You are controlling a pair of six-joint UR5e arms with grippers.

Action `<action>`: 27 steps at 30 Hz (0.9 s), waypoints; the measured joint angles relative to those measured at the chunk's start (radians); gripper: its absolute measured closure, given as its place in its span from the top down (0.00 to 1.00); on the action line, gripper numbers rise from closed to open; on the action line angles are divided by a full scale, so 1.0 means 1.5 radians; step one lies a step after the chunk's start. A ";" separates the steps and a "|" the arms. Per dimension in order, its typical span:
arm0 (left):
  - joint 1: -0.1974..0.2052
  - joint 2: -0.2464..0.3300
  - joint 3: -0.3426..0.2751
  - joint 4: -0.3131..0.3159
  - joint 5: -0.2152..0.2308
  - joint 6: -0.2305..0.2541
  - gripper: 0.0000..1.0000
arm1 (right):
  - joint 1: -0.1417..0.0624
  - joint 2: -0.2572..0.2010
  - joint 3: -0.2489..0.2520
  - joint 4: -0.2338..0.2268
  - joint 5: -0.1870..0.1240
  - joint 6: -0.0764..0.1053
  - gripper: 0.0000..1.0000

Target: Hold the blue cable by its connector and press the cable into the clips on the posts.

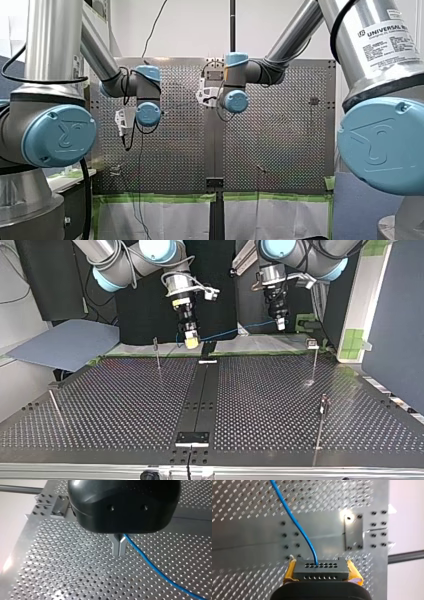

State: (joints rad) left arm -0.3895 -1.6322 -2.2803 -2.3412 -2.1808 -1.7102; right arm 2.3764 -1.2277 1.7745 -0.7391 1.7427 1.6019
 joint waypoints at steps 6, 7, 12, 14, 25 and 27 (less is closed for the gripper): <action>0.003 0.036 0.014 -0.029 0.006 -0.007 0.00 | 0.006 0.023 -0.035 0.005 -0.032 -0.004 0.00; 0.004 0.042 0.017 -0.032 0.007 -0.008 0.00 | 0.007 0.029 -0.041 0.005 -0.035 -0.004 0.00; 0.010 0.075 0.034 -0.046 0.007 -0.016 0.00 | 0.010 0.050 -0.078 0.010 -0.045 -0.003 0.00; 0.011 0.086 0.041 -0.051 0.007 -0.017 0.00 | 0.010 0.052 -0.090 0.015 -0.047 -0.002 0.00; 0.031 0.137 0.096 -0.100 0.005 -0.019 0.00 | 0.012 0.054 -0.136 0.033 -0.068 -0.003 0.00; 0.036 0.138 0.107 -0.109 0.004 -0.018 0.00 | 0.013 0.054 -0.146 0.042 -0.074 -0.004 0.00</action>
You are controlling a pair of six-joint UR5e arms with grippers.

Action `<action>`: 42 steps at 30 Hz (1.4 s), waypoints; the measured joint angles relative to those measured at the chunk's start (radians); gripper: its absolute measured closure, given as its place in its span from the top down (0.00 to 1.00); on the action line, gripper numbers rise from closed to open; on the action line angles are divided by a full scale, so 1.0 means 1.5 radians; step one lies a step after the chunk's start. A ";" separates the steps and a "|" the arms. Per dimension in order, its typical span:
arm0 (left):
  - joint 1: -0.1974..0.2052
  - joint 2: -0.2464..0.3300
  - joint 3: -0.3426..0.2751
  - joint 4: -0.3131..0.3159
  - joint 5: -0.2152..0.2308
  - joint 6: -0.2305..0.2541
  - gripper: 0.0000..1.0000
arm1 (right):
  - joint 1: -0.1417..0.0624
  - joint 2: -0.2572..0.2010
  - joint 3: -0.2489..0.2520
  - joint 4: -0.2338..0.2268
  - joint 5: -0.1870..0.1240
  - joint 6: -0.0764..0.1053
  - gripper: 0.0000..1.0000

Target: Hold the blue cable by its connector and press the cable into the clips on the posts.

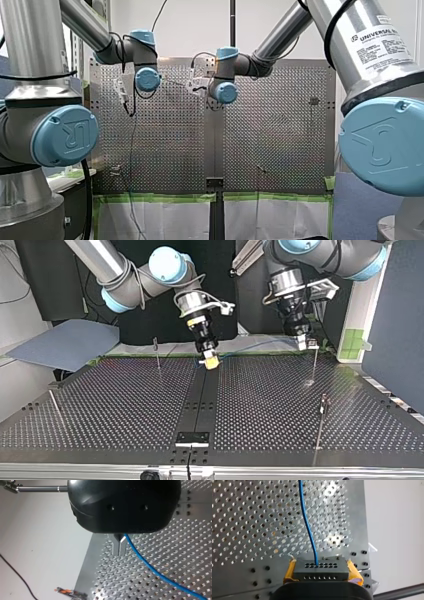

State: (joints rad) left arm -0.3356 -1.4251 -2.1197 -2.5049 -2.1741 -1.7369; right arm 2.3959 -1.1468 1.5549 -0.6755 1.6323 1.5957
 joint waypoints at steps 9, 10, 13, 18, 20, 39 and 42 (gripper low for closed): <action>0.022 0.002 0.054 -0.031 0.001 0.007 0.00 | 0.008 0.000 -0.047 0.036 -0.008 -0.003 0.00; 0.024 0.002 0.058 -0.034 0.001 0.007 0.00 | 0.008 0.000 -0.050 0.038 -0.009 -0.003 0.00; 0.033 0.003 0.069 -0.040 0.001 0.008 0.00 | 0.009 -0.001 -0.061 0.045 -0.010 -0.003 0.00; 0.049 0.006 0.083 -0.044 0.003 0.006 0.00 | 0.009 -0.001 -0.081 0.057 -0.012 -0.002 0.00; 0.054 0.007 0.088 -0.044 0.006 0.006 0.00 | 0.009 -0.002 -0.088 0.061 -0.013 -0.001 0.00; 0.140 -0.034 0.138 -0.060 0.088 -0.026 0.00 | 0.000 0.000 -0.137 0.078 -0.022 0.001 0.00; 0.159 -0.043 0.142 -0.059 0.107 -0.039 0.00 | -0.003 0.000 -0.138 0.077 -0.024 0.000 0.00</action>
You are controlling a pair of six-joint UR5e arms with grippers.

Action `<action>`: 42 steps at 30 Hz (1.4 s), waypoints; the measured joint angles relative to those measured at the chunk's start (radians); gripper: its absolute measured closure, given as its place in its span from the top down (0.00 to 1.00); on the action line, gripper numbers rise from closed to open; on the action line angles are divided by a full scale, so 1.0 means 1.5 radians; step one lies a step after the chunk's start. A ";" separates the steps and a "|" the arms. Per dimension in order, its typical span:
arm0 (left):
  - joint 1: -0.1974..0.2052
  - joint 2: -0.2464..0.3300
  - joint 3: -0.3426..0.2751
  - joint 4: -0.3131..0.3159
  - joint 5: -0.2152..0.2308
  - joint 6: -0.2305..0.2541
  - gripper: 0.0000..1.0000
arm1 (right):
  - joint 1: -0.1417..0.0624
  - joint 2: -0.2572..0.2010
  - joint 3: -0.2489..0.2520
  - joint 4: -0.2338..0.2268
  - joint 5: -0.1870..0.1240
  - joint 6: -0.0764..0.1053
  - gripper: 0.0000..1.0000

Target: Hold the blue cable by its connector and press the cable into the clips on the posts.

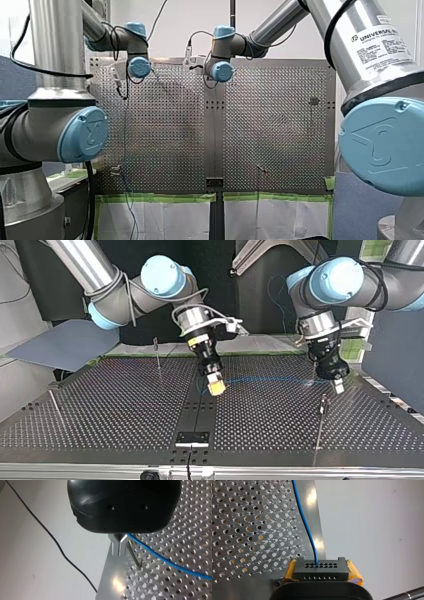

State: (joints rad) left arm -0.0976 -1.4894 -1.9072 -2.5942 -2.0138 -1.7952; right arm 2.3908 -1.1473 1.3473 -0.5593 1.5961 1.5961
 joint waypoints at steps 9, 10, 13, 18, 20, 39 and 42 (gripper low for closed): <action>0.025 -0.005 0.007 0.001 0.041 -0.011 0.00 | 0.000 0.001 -0.009 0.000 -0.016 -0.001 0.00; 0.027 -0.005 0.008 0.001 0.043 -0.012 0.00 | 0.000 0.001 -0.010 0.000 -0.017 -0.001 0.00; 0.032 -0.005 0.013 0.001 0.051 -0.014 0.00 | 0.001 0.001 -0.015 0.001 -0.020 -0.001 0.00; 0.042 -0.005 0.022 -0.001 0.064 -0.019 0.00 | -0.001 0.002 -0.020 0.002 -0.021 0.000 0.00; 0.046 -0.006 0.024 0.000 0.069 -0.022 0.00 | -0.002 0.002 -0.021 0.002 -0.021 0.000 0.00; 0.077 -0.027 0.029 0.002 0.114 -0.047 0.00 | -0.011 0.004 -0.021 0.005 -0.021 0.001 0.00; 0.079 -0.037 0.029 0.002 0.120 -0.046 0.00 | -0.012 0.005 -0.021 0.005 -0.021 0.001 0.00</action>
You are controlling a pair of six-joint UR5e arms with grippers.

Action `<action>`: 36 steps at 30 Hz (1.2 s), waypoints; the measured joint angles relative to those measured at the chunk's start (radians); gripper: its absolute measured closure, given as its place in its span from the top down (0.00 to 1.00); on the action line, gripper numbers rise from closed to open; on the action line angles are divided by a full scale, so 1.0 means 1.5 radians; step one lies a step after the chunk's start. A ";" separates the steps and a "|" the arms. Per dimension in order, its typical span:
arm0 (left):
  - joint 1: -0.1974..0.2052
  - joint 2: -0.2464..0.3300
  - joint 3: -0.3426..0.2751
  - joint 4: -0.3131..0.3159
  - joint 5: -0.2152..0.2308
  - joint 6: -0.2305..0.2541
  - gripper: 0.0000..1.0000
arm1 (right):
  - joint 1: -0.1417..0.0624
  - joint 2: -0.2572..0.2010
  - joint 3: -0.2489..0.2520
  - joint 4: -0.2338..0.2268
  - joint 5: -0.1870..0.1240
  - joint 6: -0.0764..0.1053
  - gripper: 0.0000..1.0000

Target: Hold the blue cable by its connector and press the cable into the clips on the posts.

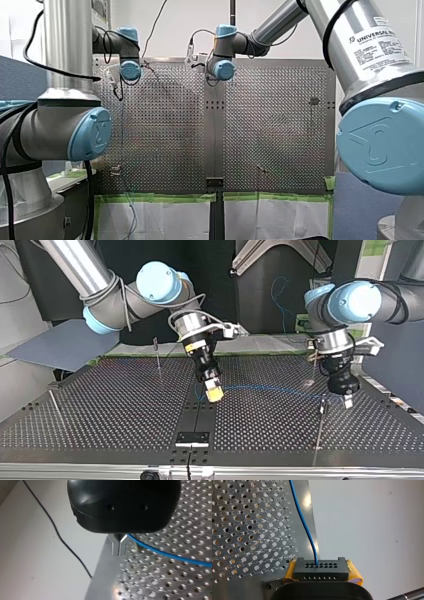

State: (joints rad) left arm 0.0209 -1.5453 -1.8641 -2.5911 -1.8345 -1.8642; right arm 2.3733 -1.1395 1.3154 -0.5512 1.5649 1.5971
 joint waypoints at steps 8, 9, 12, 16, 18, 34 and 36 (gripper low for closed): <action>0.010 -0.007 0.005 0.011 0.022 -0.006 0.00 | -0.004 0.001 0.000 -0.001 0.001 0.000 0.00; 0.013 -0.007 0.007 0.012 0.027 -0.009 0.00 | -0.005 0.001 0.000 -0.001 0.001 0.000 0.00; 0.018 -0.007 0.012 0.012 0.040 -0.012 0.00 | -0.007 0.001 0.000 -0.002 0.001 0.000 0.00; 0.024 -0.015 0.017 0.012 0.057 -0.016 0.00 | -0.011 0.002 0.000 -0.003 0.002 0.000 0.00; 0.027 -0.021 0.019 0.012 0.065 -0.018 0.00 | -0.013 0.002 -0.001 -0.003 0.001 0.000 0.00; 0.054 -0.066 0.064 0.031 0.104 -0.078 0.00 | -0.035 0.027 -0.025 -0.004 -0.006 0.002 0.00; 0.059 -0.066 0.065 0.036 0.107 -0.085 0.00 | -0.038 0.039 -0.036 -0.003 -0.008 0.004 0.00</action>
State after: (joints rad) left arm 0.1101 -1.6445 -1.7660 -2.5367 -1.6740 -1.9915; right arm 2.3163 -1.0814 1.2616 -0.5557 1.5536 1.6026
